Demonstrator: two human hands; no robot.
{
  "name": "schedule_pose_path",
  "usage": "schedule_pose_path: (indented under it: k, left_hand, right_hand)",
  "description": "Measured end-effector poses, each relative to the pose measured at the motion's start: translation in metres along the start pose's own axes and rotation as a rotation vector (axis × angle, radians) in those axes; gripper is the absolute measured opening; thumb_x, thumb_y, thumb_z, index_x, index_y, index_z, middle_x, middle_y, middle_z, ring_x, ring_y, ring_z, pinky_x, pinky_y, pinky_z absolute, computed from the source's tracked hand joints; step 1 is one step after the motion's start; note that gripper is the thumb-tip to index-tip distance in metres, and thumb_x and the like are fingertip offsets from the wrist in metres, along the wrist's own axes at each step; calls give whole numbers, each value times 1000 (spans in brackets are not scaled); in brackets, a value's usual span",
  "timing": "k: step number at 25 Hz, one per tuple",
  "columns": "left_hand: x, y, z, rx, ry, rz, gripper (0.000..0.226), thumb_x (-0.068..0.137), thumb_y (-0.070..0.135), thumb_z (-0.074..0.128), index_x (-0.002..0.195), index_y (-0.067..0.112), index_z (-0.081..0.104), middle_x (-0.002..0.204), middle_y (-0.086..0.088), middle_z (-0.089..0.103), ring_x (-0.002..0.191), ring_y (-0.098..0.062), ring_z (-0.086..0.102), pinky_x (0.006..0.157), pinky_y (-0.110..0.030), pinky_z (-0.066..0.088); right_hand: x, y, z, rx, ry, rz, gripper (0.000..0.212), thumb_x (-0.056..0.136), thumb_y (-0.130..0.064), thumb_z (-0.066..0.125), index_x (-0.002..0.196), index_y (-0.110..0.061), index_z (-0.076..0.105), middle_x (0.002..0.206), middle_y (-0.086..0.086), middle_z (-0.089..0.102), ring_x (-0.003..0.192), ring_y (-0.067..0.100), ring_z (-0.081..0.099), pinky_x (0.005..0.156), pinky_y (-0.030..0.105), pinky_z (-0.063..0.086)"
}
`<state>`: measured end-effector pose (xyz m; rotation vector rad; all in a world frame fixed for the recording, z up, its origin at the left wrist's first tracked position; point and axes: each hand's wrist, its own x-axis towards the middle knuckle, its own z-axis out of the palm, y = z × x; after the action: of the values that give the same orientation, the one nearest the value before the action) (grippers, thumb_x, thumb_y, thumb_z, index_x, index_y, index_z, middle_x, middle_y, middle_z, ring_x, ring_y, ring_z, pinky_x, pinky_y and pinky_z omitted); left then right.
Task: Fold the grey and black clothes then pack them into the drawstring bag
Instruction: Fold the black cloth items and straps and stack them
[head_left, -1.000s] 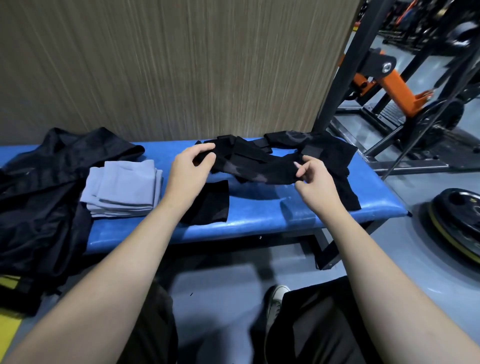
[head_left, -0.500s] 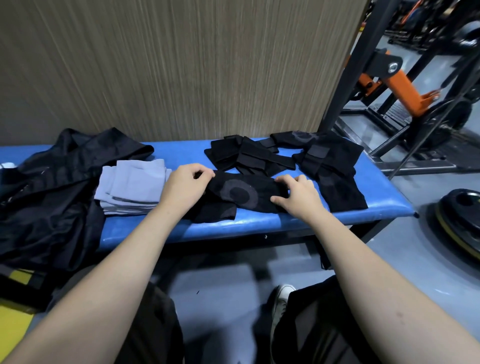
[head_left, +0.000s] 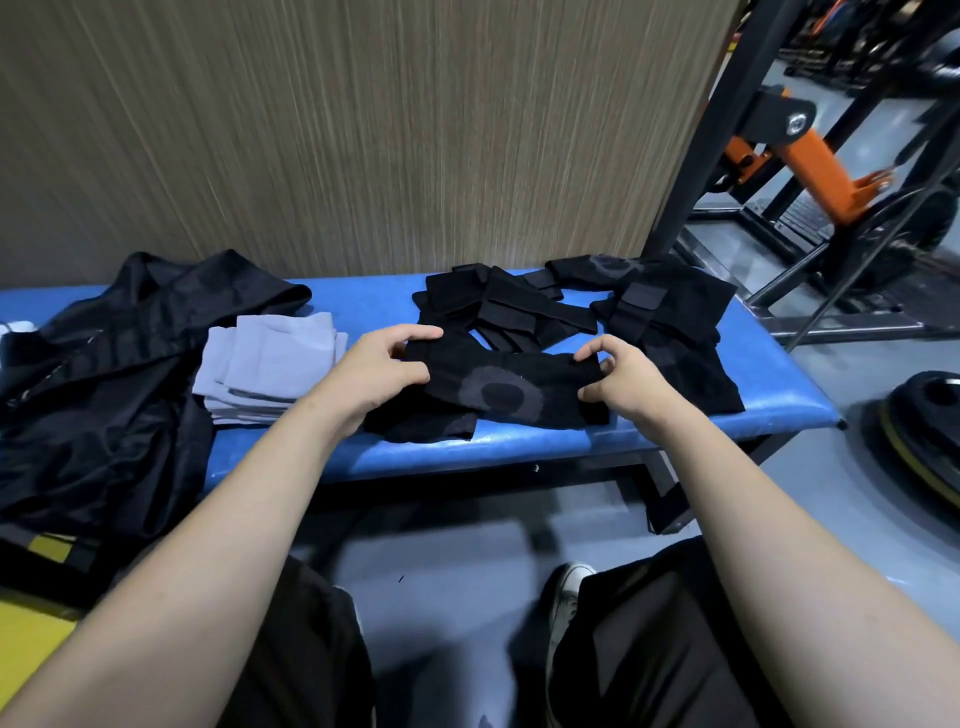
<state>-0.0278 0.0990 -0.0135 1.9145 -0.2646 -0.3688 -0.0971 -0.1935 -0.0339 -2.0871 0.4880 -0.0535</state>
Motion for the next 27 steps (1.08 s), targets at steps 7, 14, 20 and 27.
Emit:
schedule_pose_path:
  k: [7, 14, 20, 27]
  left_hand:
    - [-7, 7, -3, -53, 26, 25, 54, 82, -7, 61, 119, 32, 70, 110, 4, 73, 91, -12, 70, 80, -22, 58]
    - [-8, -16, -11, 163, 183, 79, 17, 86, 13, 72, 97, 25, 71, 98, 8, 67, 91, -17, 61, 87, -27, 49]
    - [-8, -32, -10, 595, 140, 74, 27, 87, 18, 71, 111, 26, 62, 109, 0, 47, 98, -21, 55, 85, -27, 39]
    - [-15, -28, 7, 729, 199, 224, 27, 90, 17, 65, 116, 23, 62, 111, 2, 40, 113, -21, 39, 100, -25, 31]
  right_hand:
    - [-7, -1, -4, 183, -87, 13, 40, 79, 17, 56, 98, -16, 67, 96, 10, 67, 80, 23, 65, 69, 29, 54]
    - [-10, -14, 5, 105, -52, 8, 33, 84, 7, 51, 100, -15, 69, 85, 4, 65, 68, 13, 60, 58, 20, 48]
    - [-9, -17, 16, -62, -99, 0, 28, 84, 3, 58, 104, -15, 64, 87, 3, 63, 65, 14, 58, 56, 23, 47]
    - [-10, -27, 15, 253, -27, -35, 23, 84, 4, 58, 99, -11, 67, 80, 8, 58, 63, 21, 57, 48, 30, 45]
